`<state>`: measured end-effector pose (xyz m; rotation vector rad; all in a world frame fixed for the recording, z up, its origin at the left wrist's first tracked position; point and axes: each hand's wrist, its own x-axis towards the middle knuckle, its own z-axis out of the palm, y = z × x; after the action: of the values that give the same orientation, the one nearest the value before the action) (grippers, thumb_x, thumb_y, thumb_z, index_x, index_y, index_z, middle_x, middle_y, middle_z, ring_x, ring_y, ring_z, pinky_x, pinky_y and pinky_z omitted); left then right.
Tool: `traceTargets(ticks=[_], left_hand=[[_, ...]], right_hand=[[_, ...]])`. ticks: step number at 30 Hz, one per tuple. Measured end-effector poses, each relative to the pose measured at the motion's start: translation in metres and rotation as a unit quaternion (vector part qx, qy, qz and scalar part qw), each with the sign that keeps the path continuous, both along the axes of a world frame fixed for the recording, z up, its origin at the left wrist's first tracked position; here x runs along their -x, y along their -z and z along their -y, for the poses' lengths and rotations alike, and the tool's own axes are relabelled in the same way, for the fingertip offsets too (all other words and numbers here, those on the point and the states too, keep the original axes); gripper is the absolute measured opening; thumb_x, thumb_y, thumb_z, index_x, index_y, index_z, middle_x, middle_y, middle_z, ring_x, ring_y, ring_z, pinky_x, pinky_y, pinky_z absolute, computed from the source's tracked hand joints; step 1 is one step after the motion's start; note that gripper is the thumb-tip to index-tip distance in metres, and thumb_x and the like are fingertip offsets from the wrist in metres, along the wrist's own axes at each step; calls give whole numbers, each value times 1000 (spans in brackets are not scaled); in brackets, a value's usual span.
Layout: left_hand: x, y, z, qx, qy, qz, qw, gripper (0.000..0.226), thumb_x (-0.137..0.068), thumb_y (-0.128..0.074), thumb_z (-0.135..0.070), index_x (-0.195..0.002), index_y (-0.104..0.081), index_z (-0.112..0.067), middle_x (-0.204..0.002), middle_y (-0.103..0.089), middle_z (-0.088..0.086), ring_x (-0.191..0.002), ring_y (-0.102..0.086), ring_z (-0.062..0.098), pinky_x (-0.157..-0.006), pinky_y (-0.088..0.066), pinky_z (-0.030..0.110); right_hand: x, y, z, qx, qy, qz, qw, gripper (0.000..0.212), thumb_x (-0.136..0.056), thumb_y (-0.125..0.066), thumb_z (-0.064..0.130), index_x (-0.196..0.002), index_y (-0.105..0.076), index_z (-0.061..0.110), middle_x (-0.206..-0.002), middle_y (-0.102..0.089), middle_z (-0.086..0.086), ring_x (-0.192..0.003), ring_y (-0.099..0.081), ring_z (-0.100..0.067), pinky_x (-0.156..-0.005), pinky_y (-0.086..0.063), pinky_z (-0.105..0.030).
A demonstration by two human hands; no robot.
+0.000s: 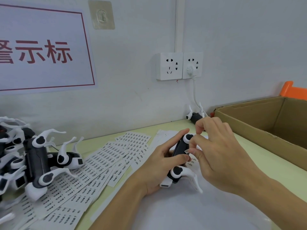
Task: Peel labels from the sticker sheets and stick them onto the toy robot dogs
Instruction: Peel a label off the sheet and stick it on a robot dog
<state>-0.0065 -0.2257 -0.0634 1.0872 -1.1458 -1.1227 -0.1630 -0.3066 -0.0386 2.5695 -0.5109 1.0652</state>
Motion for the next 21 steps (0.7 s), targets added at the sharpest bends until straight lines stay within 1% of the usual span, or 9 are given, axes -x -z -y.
traceTargets(ticks=[5, 10, 13, 16, 21], left_hand=[[1, 1, 0, 2, -4, 13, 1000, 60, -81, -65, -18, -127, -61, -56, -94, -60, 10, -79, -51, 22, -79, -46, 29], [1, 1, 0, 3, -2, 22, 1000, 60, -82, -63, -17, -129, -60, -54, -93, -61, 9, -79, -51, 23, -78, -45, 30], [2, 1, 1, 3, -4, 26, 1000, 60, -82, -62, -17, -130, -60, -53, -92, -64, 7, -75, -55, 19, -76, -47, 27], [2, 1, 1, 2, -7, 35, 999, 59, -85, -61, -17, -133, -59, -50, -91, -65, 7, -75, -59, 15, -76, -48, 26], [1, 0, 0, 2, -12, 44, 999, 56, -92, -59, -13, -134, -58, -50, -91, -65, 7, -76, -59, 15, -77, -48, 26]], right_hand=[[-2, -1, -1, 24, 15, 8, 1000, 28, -87, -43, 25, -72, -63, 12, -96, -54, -10, -82, -50, -29, -70, -29, -35], [-2, -1, 0, 42, 23, 14, 999, 28, -87, -42, 23, -72, -63, 11, -95, -53, -10, -82, -49, -29, -69, -33, -34], [-2, -1, 0, 54, 22, 16, 998, 29, -89, -41, 22, -72, -63, 10, -95, -53, -10, -81, -48, -28, -68, -33, -33], [-2, 0, 1, 64, 19, 19, 998, 29, -89, -41, 21, -73, -62, 10, -94, -53, -11, -79, -47, -28, -66, -37, -34], [-2, 0, 2, 66, 13, 14, 998, 31, -90, -40, 21, -73, -64, 9, -94, -53, -11, -78, -49, -28, -63, -44, -37]])
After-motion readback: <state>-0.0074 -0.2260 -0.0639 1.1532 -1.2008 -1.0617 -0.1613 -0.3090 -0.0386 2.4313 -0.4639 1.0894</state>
